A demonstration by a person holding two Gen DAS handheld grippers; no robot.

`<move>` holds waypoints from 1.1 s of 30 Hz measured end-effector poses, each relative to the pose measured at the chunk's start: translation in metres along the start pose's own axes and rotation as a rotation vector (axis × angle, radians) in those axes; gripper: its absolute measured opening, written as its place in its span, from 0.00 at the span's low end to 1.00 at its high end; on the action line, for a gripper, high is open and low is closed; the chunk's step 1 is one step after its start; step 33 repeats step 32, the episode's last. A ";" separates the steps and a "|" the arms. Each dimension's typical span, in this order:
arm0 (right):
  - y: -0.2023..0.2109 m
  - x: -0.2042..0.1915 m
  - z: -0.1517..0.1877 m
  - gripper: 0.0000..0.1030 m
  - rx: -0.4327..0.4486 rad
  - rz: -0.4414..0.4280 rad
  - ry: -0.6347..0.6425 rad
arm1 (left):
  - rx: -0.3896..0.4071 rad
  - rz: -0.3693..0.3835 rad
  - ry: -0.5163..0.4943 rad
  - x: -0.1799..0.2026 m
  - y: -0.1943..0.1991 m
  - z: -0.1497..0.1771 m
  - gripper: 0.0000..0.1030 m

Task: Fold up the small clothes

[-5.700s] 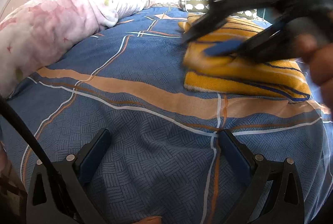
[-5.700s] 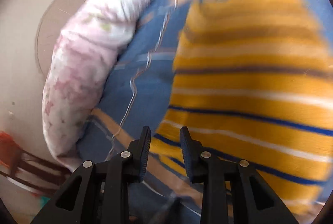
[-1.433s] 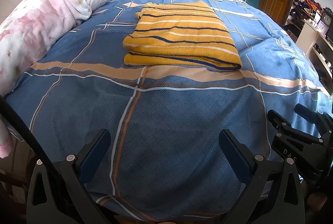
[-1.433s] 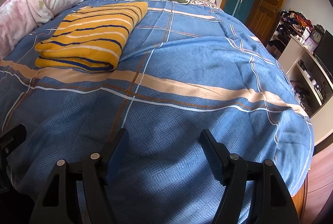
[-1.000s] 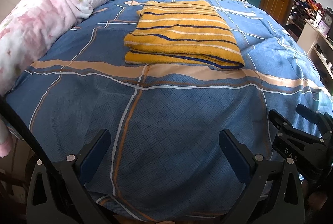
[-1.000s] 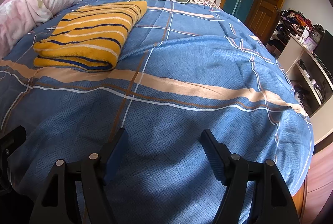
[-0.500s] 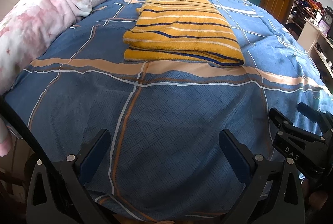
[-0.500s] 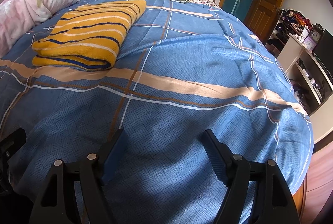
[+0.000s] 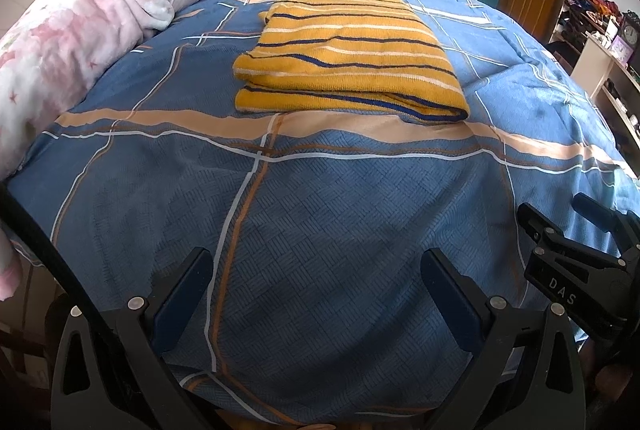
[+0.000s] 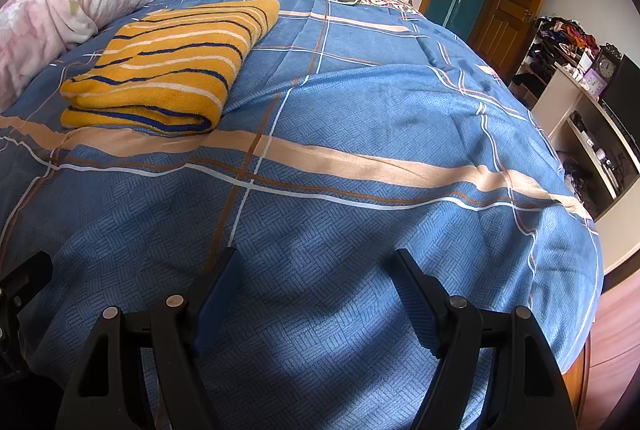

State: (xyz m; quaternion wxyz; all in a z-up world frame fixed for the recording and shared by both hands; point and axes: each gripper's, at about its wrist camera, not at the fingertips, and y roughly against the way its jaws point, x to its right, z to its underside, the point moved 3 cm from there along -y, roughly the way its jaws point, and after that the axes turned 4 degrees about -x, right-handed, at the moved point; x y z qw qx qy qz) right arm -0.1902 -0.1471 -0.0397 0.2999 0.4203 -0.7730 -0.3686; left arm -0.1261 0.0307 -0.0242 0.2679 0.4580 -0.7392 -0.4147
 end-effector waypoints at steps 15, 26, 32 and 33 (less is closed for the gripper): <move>0.002 0.000 0.001 0.79 0.008 0.007 -0.002 | -0.006 0.004 -0.005 0.000 -0.001 0.000 1.00; 0.004 -0.009 -0.005 0.79 0.008 0.001 0.010 | -0.007 0.019 -0.012 0.003 -0.002 0.000 1.00; 0.004 -0.020 -0.011 0.79 0.011 -0.012 0.038 | 0.024 0.001 -0.010 0.000 0.004 -0.015 1.00; 0.004 -0.020 -0.011 0.79 0.011 -0.012 0.038 | 0.024 0.001 -0.010 0.000 0.004 -0.015 1.00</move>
